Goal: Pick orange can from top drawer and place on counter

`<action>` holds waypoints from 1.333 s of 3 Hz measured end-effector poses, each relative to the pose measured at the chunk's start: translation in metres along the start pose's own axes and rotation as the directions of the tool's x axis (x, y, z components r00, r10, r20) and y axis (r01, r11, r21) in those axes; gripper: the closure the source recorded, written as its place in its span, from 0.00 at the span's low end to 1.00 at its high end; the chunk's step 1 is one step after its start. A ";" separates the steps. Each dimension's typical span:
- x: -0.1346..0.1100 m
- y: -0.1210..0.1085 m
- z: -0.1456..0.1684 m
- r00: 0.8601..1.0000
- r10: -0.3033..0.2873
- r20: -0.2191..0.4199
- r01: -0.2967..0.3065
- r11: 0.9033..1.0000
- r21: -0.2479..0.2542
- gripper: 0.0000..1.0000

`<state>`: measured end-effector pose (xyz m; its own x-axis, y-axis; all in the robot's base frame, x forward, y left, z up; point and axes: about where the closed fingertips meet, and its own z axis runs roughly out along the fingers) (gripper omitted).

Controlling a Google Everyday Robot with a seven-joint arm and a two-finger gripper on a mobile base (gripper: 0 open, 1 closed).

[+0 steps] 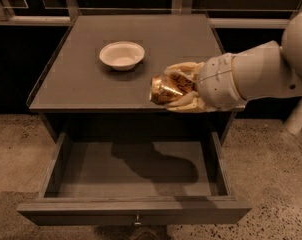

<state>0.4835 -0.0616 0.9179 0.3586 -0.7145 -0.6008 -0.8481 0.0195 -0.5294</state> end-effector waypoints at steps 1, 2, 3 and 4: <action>0.036 -0.010 -0.014 0.994 0.072 -0.079 -0.068 0.996 0.053 1.00; 0.038 -0.011 -0.015 0.993 0.082 -0.085 -0.077 0.995 0.058 1.00; 0.046 -0.021 -0.005 0.991 0.091 -0.099 -0.086 0.995 0.054 1.00; 0.048 -0.049 0.021 0.996 0.055 -0.075 -0.051 0.997 0.055 1.00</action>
Offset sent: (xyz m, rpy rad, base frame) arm 0.0142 -0.0317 -0.0071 -0.0215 0.0132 -0.1020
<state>0.5503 -0.0822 0.9018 0.2815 -0.7627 -0.5823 -0.8423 0.0942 -0.5306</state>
